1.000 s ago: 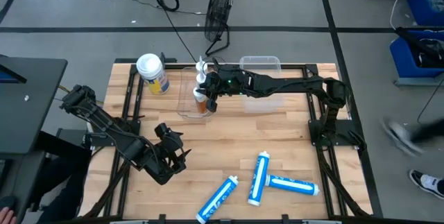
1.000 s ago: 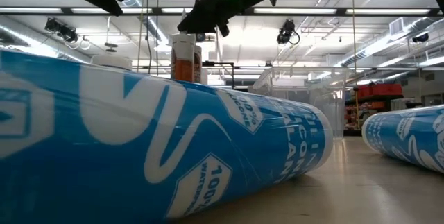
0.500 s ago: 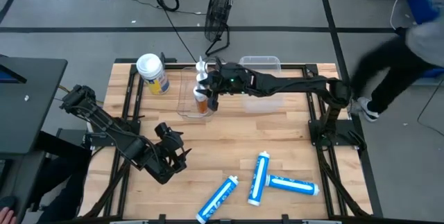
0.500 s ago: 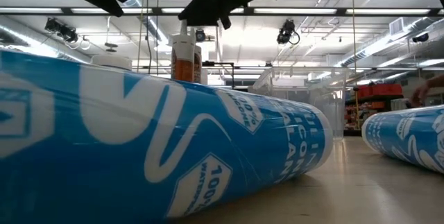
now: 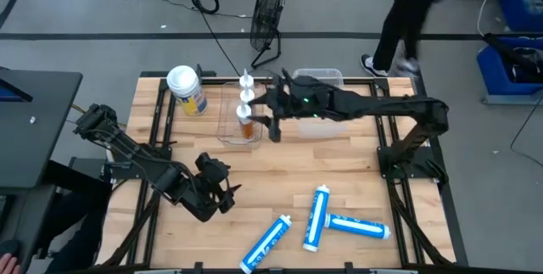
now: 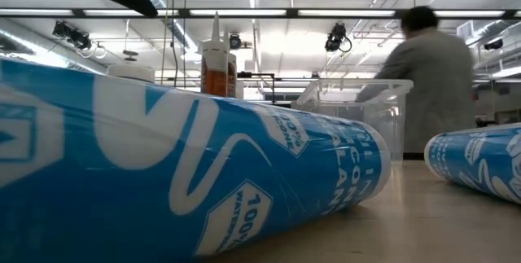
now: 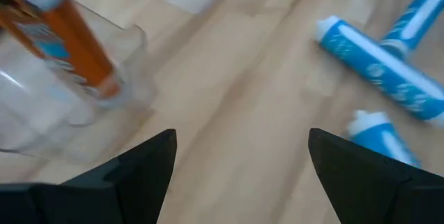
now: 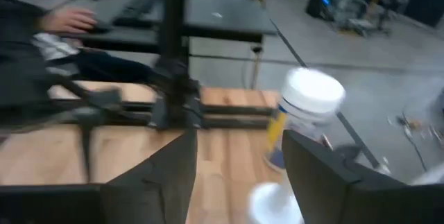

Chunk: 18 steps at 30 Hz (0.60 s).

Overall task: Pick & place silicon tubes, Sealant and Lysol wipes
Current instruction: Put the left blue sealant into the right transparent bin

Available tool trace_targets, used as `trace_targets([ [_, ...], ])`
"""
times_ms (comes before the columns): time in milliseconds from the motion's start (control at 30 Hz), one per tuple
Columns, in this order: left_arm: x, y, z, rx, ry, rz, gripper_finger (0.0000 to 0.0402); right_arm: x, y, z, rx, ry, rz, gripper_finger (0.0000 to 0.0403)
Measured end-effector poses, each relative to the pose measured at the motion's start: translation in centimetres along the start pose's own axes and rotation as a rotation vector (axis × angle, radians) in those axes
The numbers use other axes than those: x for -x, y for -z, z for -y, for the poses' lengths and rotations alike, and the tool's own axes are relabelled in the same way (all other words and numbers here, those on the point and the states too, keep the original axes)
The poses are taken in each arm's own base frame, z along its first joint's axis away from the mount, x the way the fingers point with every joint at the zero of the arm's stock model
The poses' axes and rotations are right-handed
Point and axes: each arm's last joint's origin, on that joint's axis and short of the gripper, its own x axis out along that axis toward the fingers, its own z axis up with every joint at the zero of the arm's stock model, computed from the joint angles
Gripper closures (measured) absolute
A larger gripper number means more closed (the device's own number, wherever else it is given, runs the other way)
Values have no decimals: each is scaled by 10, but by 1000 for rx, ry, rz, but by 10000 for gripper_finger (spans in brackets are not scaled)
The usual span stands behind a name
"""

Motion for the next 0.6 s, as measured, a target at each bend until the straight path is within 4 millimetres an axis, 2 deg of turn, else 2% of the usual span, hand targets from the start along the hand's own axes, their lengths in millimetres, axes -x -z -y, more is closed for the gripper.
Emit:
trace_targets([
  [133,-7,-1,8,65,51,-12,71,27,-22,-27,39,-69,68,188],
  [300,-30,6,24,132,99,-65,71,67,-44,-52,57,-147,134,188],
  [467,-51,13,40,199,165,-115,71,99,-55,-71,61,-202,159,188],
  [600,-64,19,54,239,234,-122,71,113,-56,-83,73,-233,136,188],
])
